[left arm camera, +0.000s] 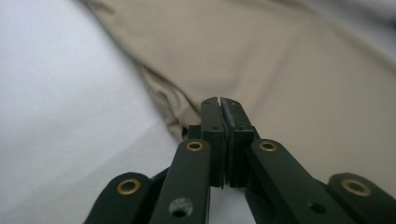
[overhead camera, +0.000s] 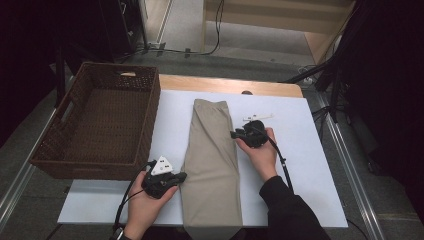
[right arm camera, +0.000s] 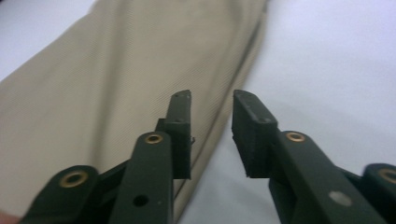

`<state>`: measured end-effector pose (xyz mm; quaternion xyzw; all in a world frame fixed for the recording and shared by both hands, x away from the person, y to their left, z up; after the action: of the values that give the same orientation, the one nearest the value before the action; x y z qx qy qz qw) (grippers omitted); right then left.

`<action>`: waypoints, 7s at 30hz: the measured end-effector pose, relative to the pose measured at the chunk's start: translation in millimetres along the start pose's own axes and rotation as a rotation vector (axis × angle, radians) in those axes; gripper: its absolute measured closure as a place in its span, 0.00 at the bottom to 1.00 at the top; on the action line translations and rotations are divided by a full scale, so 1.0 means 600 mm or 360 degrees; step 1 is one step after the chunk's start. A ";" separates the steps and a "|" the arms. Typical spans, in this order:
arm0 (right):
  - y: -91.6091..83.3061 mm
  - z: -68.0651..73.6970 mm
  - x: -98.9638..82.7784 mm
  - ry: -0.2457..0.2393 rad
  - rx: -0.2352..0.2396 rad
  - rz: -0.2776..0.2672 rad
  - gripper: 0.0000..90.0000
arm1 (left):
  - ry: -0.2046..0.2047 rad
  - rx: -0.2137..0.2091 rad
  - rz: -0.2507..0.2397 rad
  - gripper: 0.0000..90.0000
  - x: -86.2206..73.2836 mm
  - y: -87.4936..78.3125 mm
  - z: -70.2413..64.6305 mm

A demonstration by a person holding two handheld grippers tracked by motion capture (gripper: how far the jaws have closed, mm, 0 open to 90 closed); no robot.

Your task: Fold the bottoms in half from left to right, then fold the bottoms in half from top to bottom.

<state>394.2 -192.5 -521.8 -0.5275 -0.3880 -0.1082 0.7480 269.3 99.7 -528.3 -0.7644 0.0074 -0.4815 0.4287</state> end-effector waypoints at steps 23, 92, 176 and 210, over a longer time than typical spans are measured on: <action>0.006 0.004 -0.029 -0.0028 0.0013 0.0071 0.98 | -0.0066 -0.0025 0.0039 0.96 -0.007 -0.006 0.008; -0.209 0.005 -0.238 -0.0156 0.0156 -0.0224 0.00 | -0.0326 0.0207 -0.0025 0.29 0.271 0.199 0.212; -0.055 -0.091 0.252 -0.0202 -0.0037 -0.0362 0.94 | -0.0130 0.0118 -0.0421 0.92 0.449 0.105 0.186; -0.185 0.063 -0.019 -0.0556 0.0190 -0.0577 0.94 | 0.0201 -0.0047 -0.0528 0.92 0.190 -0.014 -0.005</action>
<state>305.8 -209.0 -446.2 -0.4150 -0.6052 -0.1247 0.6679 325.1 54.5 -439.0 -0.7295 -0.0850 -0.5926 0.3308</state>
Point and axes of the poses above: each handheld gripper's, and its own axes: y roughly forward along the jaws, x roughly out of its top, z roughly to its left, the point moved 3 cm from there along y, roughly forward along the jaws, and after that the axes turned 2 degrees about -y, right-handed, at the moved point
